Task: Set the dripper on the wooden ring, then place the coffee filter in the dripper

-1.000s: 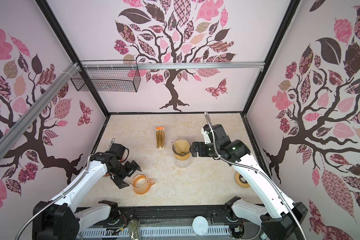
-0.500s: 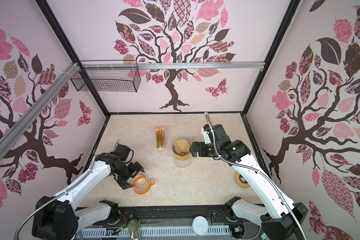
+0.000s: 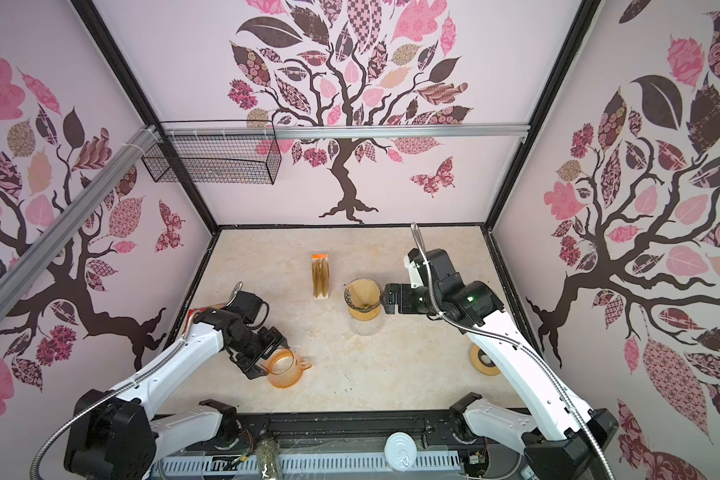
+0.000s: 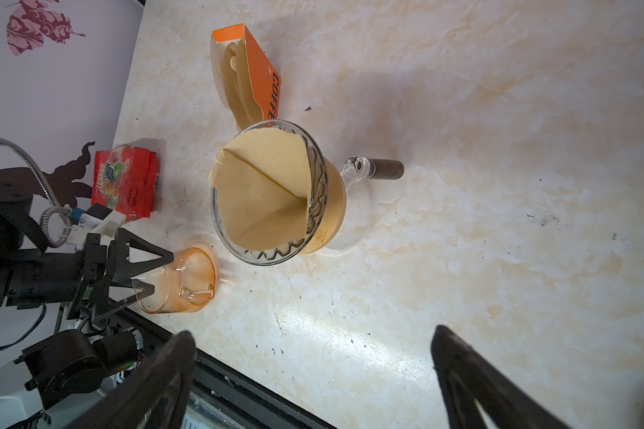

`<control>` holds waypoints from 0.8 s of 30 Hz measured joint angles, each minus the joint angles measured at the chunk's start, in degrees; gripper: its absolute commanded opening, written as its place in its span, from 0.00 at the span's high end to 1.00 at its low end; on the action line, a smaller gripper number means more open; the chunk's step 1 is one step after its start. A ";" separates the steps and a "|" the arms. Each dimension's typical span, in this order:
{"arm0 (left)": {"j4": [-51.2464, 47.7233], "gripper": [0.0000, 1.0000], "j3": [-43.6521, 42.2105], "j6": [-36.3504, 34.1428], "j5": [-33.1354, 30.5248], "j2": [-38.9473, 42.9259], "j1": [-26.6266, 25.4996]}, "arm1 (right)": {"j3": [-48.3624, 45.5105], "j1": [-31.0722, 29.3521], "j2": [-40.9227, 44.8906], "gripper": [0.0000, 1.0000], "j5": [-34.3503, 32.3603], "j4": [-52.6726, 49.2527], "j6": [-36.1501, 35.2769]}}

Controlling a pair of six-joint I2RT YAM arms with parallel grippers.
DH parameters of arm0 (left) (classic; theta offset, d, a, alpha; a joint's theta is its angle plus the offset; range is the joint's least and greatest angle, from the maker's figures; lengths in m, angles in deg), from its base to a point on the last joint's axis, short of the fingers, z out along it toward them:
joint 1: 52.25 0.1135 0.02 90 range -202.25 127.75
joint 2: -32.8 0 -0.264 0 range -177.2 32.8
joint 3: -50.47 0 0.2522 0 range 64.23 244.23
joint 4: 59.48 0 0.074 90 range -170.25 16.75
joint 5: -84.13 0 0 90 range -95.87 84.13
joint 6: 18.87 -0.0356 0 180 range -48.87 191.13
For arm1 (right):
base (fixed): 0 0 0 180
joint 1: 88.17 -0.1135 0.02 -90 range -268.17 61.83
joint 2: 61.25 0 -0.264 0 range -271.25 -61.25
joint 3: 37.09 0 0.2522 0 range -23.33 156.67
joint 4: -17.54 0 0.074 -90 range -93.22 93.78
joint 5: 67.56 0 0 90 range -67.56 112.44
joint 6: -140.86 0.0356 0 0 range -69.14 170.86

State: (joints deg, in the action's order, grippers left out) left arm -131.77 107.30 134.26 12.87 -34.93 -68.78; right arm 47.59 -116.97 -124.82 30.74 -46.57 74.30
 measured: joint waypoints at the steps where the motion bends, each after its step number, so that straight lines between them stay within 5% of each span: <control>1: 0.28 0.15 -0.02 0.00 0.04 -0.09 -0.02 | 0.00 0.00 0.00 0.00 -0.11 0.02 -0.02; 13: 4.46 0.16 1.20 2.80 0.81 -6.69 -7.91 | 0.02 0.04 0.00 0.00 -0.61 0.02 -0.09; 24: 8.72 0.17 12.28 6.84 -0.13 -17.40 -16.52 | 0.02 0.04 0.00 0.00 -1.05 0.02 -0.09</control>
State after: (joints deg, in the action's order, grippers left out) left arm -123.05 119.59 141.10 12.74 -52.33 -85.31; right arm 47.61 -116.93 -124.82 29.69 -46.54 74.22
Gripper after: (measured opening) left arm 0.831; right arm 0.998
